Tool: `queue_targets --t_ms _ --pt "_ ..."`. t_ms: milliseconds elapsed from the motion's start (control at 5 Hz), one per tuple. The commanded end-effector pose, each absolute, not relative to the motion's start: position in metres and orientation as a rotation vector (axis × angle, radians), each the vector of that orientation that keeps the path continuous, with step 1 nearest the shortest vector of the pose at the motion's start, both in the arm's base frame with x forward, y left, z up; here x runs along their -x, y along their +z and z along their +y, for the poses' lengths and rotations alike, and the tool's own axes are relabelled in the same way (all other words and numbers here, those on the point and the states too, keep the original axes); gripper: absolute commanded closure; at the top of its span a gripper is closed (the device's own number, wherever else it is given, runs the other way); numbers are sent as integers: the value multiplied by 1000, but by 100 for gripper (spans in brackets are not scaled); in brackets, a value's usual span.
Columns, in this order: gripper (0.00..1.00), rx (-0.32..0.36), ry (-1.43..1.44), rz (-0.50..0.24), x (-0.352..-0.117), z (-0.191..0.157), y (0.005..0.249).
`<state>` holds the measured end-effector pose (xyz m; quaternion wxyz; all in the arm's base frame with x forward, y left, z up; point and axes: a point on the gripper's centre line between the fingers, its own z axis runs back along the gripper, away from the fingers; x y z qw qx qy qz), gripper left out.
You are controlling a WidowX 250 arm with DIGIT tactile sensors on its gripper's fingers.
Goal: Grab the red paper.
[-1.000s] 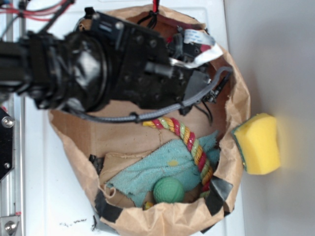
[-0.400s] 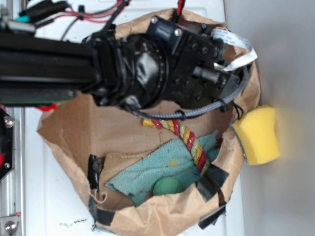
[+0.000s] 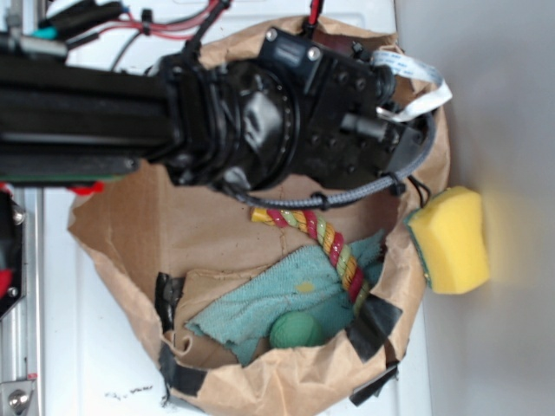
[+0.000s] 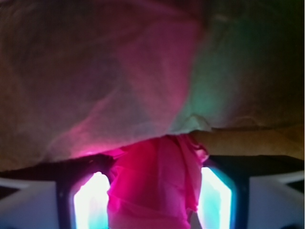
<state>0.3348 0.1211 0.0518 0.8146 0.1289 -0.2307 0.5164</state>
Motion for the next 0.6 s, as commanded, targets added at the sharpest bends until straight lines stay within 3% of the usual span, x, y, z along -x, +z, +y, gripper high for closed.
queue_targets --t_ms 0,200,400 --pt "100 -131 852 -441 -302 123 99" --pt "100 27 630 -366 -275 99 132" --pt "100 128 510 -329 -263 82 163"
